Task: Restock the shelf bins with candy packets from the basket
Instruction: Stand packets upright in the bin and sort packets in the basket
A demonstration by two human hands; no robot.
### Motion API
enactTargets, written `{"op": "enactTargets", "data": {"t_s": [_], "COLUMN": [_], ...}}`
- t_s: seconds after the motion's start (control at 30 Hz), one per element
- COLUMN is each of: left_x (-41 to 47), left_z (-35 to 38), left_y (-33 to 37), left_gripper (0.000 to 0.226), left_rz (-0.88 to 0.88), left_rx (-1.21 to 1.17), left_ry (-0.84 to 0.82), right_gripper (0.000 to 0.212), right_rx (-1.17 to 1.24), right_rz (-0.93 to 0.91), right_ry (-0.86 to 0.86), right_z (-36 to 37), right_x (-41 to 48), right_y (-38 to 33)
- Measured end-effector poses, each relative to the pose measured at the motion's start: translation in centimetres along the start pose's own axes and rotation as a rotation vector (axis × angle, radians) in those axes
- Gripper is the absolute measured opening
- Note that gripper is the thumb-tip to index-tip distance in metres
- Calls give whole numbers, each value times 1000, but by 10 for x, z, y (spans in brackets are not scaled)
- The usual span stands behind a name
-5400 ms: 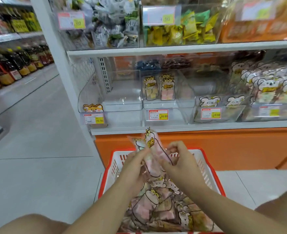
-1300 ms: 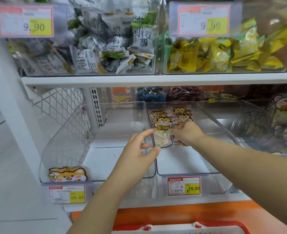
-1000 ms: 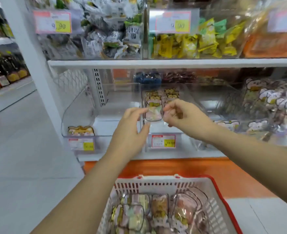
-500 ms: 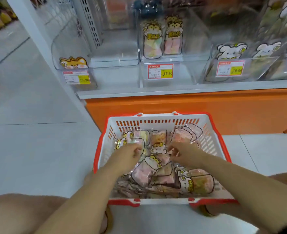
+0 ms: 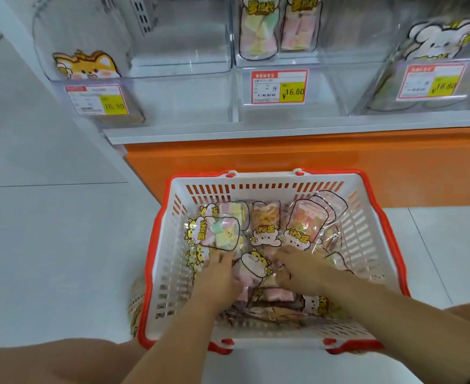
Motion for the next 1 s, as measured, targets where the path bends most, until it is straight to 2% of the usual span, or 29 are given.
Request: {"op": "enactTargets", "data": {"t_s": [0.07, 0.13, 0.23, 0.33, 0.47, 0.63, 0.7, 0.77, 0.87, 0.93, 1.0], "left_x": [3, 5, 4, 0, -6, -18, -20, -19, -18, -16, -15], "left_z": [-1, 0, 3, -8, -45, -87, -98, -101, -103, -104, -104], "left_y": [3, 6, 8, 7, -9, -22, -24, -28, -30, -29, -27], "left_gripper": [65, 51, 29, 23, 26, 14, 4, 4, 13, 22, 24], "left_rz": [-22, -18, 0, -6, -92, -193, -209, -223, -254, -257, -261], "left_rx": [-63, -118, -197, -274, -318, -424, -476, -522, -569, -591, -607], "left_ry": [10, -21, -111, -122, 103, 425, 491, 515, 511, 497, 493], "right_gripper": [35, 33, 39, 42, 36, 47, 58, 70, 89, 102, 98], "right_rx": [20, 56, 130, 167, 204, 66, 7, -90, -231, -24, 294], "right_rz": [-6, 8, 23, -33, -53, -44, -52, -30, 40, 106, 160], "right_ry": [16, 23, 9, 26, 213, 244, 191, 144, 207, 216, 175], "right_z": [-1, -3, -8, -21, -46, -53, -47, -39, -27, -20, -17], "right_x": [1, 0, 1, 9, 36, 89, 107, 118, 125, 124, 115], "right_y": [0, 2, 6, -3, -26, -58, -70, -80, -86, -80, -70]}}
Point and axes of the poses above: each hand's wrist, its own x-axis towards the middle knuckle, its own z-axis out of the palm, y = z × x, the point moved 1 cm from there along x, towards the middle knuckle, and after that the axes turned 5 degrees about -z, right-handed, at the moved point
